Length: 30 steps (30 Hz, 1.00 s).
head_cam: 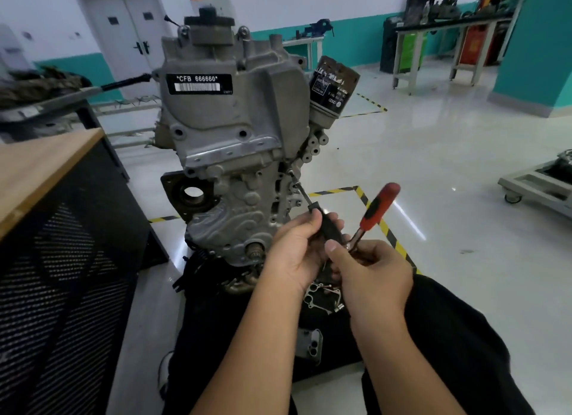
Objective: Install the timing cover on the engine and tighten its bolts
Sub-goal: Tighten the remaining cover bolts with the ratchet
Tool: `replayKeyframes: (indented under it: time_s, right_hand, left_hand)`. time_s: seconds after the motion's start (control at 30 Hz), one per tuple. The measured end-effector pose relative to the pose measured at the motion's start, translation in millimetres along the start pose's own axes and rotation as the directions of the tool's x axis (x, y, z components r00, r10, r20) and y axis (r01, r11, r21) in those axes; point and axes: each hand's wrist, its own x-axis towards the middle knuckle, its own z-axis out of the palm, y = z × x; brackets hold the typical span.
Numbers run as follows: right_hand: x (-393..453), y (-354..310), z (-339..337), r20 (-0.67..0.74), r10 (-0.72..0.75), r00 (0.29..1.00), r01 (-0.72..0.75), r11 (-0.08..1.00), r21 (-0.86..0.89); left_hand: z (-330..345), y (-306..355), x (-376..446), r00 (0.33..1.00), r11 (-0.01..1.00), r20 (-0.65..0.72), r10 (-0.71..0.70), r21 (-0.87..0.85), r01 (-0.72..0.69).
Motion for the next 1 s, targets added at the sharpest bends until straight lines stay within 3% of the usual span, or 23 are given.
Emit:
replayKeyframes:
  time_s: [0.07,0.17,0.23,0.37,0.47,0.53,0.6,0.67,0.7,0.73,0.77,0.83,0.87,0.93,1.0]
  right_hand:
    - [-3.4,2.9,1.8,-0.009,-0.027,1.000,0.027,0.999,-0.023]
    - [-4.5,1.5,3.8,0.061,0.154,0.986,-0.163,0.971,0.175]
    - [-2.7,0.9,4.1,0.074,0.218,0.973,-0.228,0.956,0.186]
    - [-3.1,3.4,5.5,-0.037,0.025,0.999,-0.028,0.997,-0.073]
    - [-7.3,4.7,7.0,-0.069,-0.148,0.987,0.129,0.964,-0.234]
    - [-9.3,2.8,7.8,-0.062,-0.145,0.987,0.128,0.966,-0.225]
    - [-7.4,-2.6,8.8,-0.012,0.055,0.998,-0.054,0.998,0.034]
    - [-2.5,-14.7,3.7,0.170,0.325,0.930,-0.367,0.829,0.422]
    - [1.6,-19.3,-0.5,0.244,0.401,0.883,-0.469,0.730,0.497]
    - [5.6,-21.5,-4.4,0.282,0.420,0.862,-0.506,0.714,0.483]
    - [8.0,-20.0,-6.6,0.289,0.386,0.876,-0.478,0.780,0.405]
    - [8.0,-10.8,-8.5,0.199,0.163,0.966,-0.189,0.975,0.119]
    - [6.3,-6.9,-8.2,0.131,-0.007,0.991,0.014,0.998,-0.054]
    - [2.6,-2.3,-4.7,0.060,-0.303,0.951,0.306,0.898,-0.317]
    - [-2.6,-3.4,-0.5,0.018,-0.317,0.948,0.310,0.911,-0.274]
  left_hand:
    - [2.8,-0.9,-1.4,0.999,1.000,-0.035,-0.003,0.015,0.003]
    - [1.0,1.4,1.2,0.999,1.000,-0.037,0.001,-0.015,-0.001]
    - [-4.8,3.5,2.0,1.000,1.000,0.007,-0.015,-0.008,0.015]
    - [-11.0,5.2,-3.3,0.994,0.988,0.075,-0.079,0.140,0.068]
    - [-2.0,8.0,-4.5,0.997,0.970,-0.019,-0.069,0.234,0.071]
    - [3.8,10.8,-4.9,0.996,0.956,-0.080,-0.051,0.286,0.071]
    - [5.1,16.8,-7.6,0.995,0.940,-0.052,-0.085,0.327,0.097]
    - [4.4,22.8,-12.0,0.987,0.918,0.037,-0.157,0.373,0.133]
    - [2.6,24.0,-12.7,0.985,0.914,0.070,-0.161,0.386,0.122]
    - [-0.3,22.9,-12.5,0.987,0.913,0.085,-0.138,0.398,0.093]
    - [-3.4,19.9,-13.0,0.990,0.915,0.087,-0.108,0.398,0.065]
    - [-7.7,14.4,-13.4,0.994,0.929,0.073,-0.075,0.366,0.043]
    - [-8.5,12.7,-12.5,0.995,0.935,0.066,-0.069,0.352,0.042]
    - [-7.7,10.6,-9.7,0.997,0.938,0.032,-0.074,0.341,0.059]
    - [-2.5,11.8,-9.5,0.995,0.949,0.017,-0.100,0.303,0.090]
